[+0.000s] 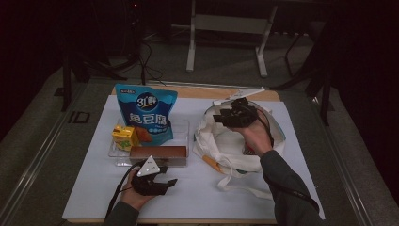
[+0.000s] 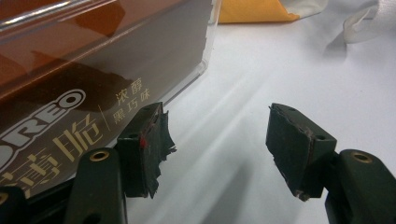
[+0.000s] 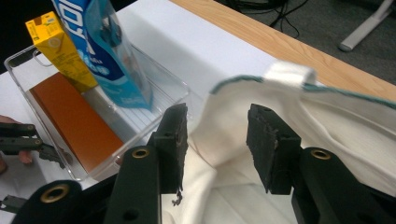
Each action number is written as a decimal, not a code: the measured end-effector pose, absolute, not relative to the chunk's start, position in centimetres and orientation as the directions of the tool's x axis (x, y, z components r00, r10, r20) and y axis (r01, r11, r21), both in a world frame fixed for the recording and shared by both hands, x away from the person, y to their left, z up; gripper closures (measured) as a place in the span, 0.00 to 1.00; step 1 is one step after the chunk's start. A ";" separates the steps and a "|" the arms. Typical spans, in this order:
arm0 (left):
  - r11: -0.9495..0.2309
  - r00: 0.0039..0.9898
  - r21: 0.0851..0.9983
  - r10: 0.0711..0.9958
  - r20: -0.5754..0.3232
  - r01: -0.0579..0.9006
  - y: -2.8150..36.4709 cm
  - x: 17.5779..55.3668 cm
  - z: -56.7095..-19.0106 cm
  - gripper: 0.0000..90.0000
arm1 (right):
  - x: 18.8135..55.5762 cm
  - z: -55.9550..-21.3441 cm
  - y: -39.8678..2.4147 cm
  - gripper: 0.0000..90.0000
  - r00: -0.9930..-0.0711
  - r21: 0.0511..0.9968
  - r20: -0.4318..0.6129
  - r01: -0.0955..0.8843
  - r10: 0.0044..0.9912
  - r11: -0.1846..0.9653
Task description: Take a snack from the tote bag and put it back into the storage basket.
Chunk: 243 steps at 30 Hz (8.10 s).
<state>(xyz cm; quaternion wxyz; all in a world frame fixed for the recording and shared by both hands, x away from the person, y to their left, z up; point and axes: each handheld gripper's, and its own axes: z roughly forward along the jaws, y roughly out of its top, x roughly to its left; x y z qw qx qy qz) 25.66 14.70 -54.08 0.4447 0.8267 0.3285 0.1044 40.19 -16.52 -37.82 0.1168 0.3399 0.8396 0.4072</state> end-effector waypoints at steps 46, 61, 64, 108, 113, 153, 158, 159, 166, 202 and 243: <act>-0.393 0.763 0.801 0.635 -0.119 0.452 14.7 25.7 -54.1 0.42 | 39.5 -40.9 -23.9 0.63 -0.657 0.622 0.037 0.605 0.753 0.498; -0.392 0.763 0.801 0.635 -0.121 0.454 14.7 25.7 -54.1 0.42 | 39.5 -42.1 -25.0 0.63 -0.648 0.579 0.041 0.636 0.761 0.510; -0.391 0.762 0.801 0.636 -0.121 0.453 14.7 25.7 -54.1 0.42 | 39.5 -42.4 -25.3 0.62 -0.644 0.572 0.038 0.641 0.764 0.512; -0.393 0.762 0.800 0.636 -0.120 0.454 14.6 25.7 -54.1 0.42 | 39.4 -44.0 -26.5 0.27 -0.666 0.420 -0.016 0.672 0.746 0.610; -0.393 0.762 0.800 0.636 -0.120 0.454 14.6 25.7 -54.1 0.42 | 39.7 -44.7 -26.2 0.26 -0.645 0.393 -0.032 0.694 0.763 0.603; -0.393 0.763 0.799 0.635 -0.121 0.454 14.6 25.7 -54.1 0.42 | 40.8 -45.8 -22.7 0.25 -0.633 0.330 -0.040 0.722 0.773 0.608; -0.394 0.763 0.799 0.635 -0.121 0.455 14.6 25.7 -54.1 0.42 | 40.8 -46.7 -22.7 0.26 -0.662 0.306 -0.066 0.698 0.746 0.647; -0.394 0.763 0.799 0.635 -0.121 0.455 14.6 25.7 -54.1 0.42 | 40.9 -46.7 -22.7 0.26 -0.663 0.305 -0.065 0.698 0.746 0.648; -0.394 0.763 0.799 0.635 -0.121 0.454 14.6 25.7 -54.1 0.42 | 41.0 -46.7 -22.7 0.27 -0.667 0.301 -0.060 0.697 0.742 0.651; -0.393 0.763 0.800 0.635 -0.121 0.454 14.6 25.7 -54.1 0.42 | 40.5 -43.3 -21.9 0.28 -0.669 0.357 -0.036 0.685 0.742 0.635; -0.390 0.763 0.801 0.635 -0.122 0.453 14.7 25.7 -54.1 0.42 | 39.8 -40.2 -20.0 0.28 -0.704 0.375 -0.031 0.649 0.709 0.662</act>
